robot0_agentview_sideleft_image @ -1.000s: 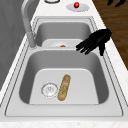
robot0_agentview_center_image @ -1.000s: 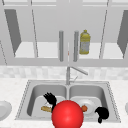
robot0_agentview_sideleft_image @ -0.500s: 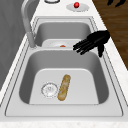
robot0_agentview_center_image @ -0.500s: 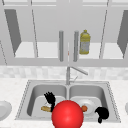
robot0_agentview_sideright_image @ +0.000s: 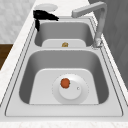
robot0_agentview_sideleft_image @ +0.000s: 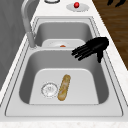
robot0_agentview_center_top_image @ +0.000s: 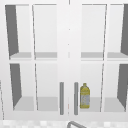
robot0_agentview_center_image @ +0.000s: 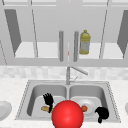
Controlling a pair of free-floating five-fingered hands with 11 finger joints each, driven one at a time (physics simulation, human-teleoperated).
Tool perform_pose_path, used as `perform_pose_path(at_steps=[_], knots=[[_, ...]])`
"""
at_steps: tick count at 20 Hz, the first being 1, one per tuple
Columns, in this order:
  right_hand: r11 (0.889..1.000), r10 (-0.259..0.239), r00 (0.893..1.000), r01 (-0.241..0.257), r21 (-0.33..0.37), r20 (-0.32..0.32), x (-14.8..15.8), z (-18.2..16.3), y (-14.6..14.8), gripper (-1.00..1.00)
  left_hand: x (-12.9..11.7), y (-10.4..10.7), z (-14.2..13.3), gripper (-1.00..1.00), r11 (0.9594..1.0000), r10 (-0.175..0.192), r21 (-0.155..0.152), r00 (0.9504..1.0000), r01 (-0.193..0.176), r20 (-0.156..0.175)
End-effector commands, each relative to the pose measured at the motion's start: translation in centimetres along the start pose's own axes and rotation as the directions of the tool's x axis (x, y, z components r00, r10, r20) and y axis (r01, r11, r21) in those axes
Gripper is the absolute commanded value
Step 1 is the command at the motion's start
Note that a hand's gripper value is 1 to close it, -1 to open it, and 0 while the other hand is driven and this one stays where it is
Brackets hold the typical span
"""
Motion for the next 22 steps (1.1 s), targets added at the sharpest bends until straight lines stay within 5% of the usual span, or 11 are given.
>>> perform_pose_path(at_steps=[1, 11, 16, 20, 22], knots=[[1.000, 0.000, 1.000, 0.000, 0.000, 0.000, 0.0, 0.0, 0.0, 0.00, -0.5, -1.4, 0.8, -1.00, 0.9957, 0.085, -0.045, 0.9923, -0.082, 0.089], [1.000, 0.000, 1.000, 0.000, 0.000, 0.000, 0.0, 0.0, 0.0, 0.00, -1.6, -4.6, 2.8, -1.00, 0.9815, 0.186, -0.072, 0.9741, -0.178, 0.129], [1.000, 0.000, 1.000, 0.000, 0.000, 0.000, 0.0, 0.0, 0.0, 0.00, -2.3, -5.7, 3.7, -1.00, 0.9779, 0.207, -0.064, 0.9672, -0.199, 0.147], [1.000, 0.000, 1.000, 0.000, 0.000, 0.000, 0.0, 0.0, 0.0, 0.00, -3.5, -6.2, 4.5, -1.00, 0.9824, 0.186, -0.043, 0.9711, -0.182, 0.149], [1.000, 0.000, 1.000, 0.000, 0.000, 0.000, 0.0, 0.0, 0.0, 0.00, -4.5, -6.1, 4.6, -1.00, 0.9802, 0.198, -0.039, 0.9713, -0.194, 0.132]])
